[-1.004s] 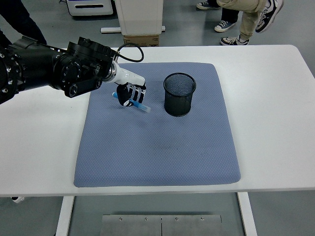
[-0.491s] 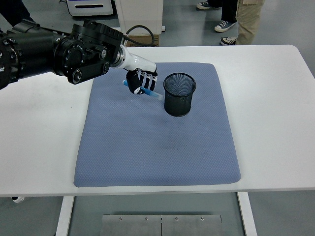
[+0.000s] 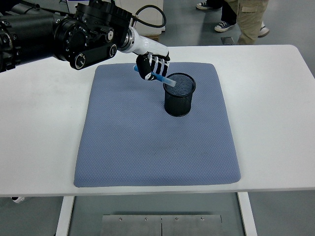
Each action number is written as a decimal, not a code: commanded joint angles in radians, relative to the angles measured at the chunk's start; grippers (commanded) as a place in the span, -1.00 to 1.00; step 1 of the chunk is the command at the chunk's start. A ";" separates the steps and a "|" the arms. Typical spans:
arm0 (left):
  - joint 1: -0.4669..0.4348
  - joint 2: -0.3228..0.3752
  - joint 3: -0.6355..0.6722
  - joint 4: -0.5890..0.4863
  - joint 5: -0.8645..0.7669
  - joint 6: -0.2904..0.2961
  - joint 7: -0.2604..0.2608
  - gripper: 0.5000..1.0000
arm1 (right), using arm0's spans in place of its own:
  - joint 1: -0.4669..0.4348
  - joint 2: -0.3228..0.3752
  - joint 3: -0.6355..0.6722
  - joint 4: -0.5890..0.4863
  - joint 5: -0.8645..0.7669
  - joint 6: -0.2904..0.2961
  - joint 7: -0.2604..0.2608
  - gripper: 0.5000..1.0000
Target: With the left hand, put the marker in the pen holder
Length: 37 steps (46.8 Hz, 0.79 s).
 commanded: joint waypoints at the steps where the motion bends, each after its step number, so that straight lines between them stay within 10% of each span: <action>1: -0.007 0.000 -0.003 0.000 0.000 -0.008 -0.001 -1.00 | 0.000 0.000 0.000 0.000 0.000 -0.001 0.000 1.00; 37: 0.033 0.000 -0.206 -0.002 -0.069 -0.007 0.004 -1.00 | 0.000 0.000 0.000 0.000 0.000 0.001 0.000 1.00</action>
